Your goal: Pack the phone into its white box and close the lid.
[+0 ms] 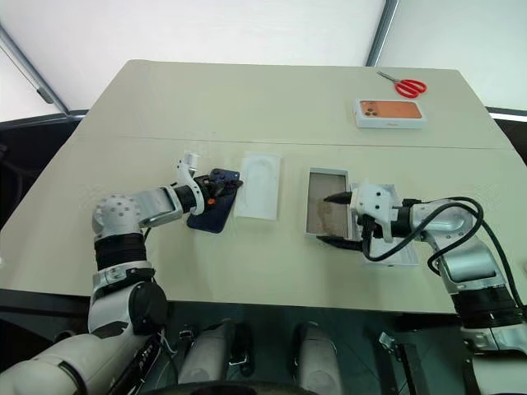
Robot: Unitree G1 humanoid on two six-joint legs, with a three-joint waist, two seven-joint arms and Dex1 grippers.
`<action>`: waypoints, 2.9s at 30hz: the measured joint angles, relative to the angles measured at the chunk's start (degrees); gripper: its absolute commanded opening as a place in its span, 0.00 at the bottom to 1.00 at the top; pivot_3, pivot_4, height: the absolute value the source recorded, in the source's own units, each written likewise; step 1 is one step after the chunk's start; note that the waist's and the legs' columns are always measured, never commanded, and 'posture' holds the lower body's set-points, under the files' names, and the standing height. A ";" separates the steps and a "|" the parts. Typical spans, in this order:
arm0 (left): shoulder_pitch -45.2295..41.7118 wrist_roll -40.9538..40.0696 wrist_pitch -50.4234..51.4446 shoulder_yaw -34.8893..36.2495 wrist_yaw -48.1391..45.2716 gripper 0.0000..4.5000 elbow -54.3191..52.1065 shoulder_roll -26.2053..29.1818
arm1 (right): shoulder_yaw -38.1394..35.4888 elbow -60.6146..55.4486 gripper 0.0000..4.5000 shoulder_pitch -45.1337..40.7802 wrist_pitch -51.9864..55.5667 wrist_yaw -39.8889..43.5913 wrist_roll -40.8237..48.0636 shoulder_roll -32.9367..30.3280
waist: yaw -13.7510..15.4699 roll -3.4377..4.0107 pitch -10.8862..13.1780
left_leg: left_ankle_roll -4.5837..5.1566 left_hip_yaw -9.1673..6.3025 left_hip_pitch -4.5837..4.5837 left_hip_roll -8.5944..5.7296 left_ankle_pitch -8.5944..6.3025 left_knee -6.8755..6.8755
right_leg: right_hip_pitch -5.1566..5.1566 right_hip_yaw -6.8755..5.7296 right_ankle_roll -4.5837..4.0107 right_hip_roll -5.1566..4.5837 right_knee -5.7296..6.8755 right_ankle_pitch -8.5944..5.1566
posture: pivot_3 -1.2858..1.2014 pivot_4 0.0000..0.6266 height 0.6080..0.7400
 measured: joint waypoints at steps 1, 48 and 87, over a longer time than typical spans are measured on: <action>-0.04 -0.21 0.11 0.24 0.56 0.00 -0.29 -0.13 | 0.73 0.43 0.81 -0.03 -0.76 0.23 -0.99 -0.05 | -0.03 0.00 0.00 | 0.00 0.00 0.00 0.00 0.00 0.00 | 0.00 0.00 0.00 0.00 0.00 0.00 | 0.52 0.24 0.98; 0.25 -9.90 5.53 1.79 17.24 0.00 -8.31 -10.13 | 1.59 8.86 0.99 -8.17 -1.92 -3.95 -7.46 -1.58 | -0.36 -0.15 0.07 | -0.04 0.00 -0.02 0.01 0.02 -0.01 | -0.02 0.00 0.00 0.07 -0.02 0.00 | 0.52 0.24 0.98; 13.42 10.47 -30.31 -26.80 -22.58 1.00 -21.38 22.81 | 14.31 11.85 0.01 -20.02 1.89 -20.00 -22.92 16.10 | -1.36 -0.06 0.05 | -0.27 0.04 -0.13 0.03 0.01 -0.19 | -0.25 0.04 -0.04 0.00 -0.01 -0.01 | 0.52 0.24 0.98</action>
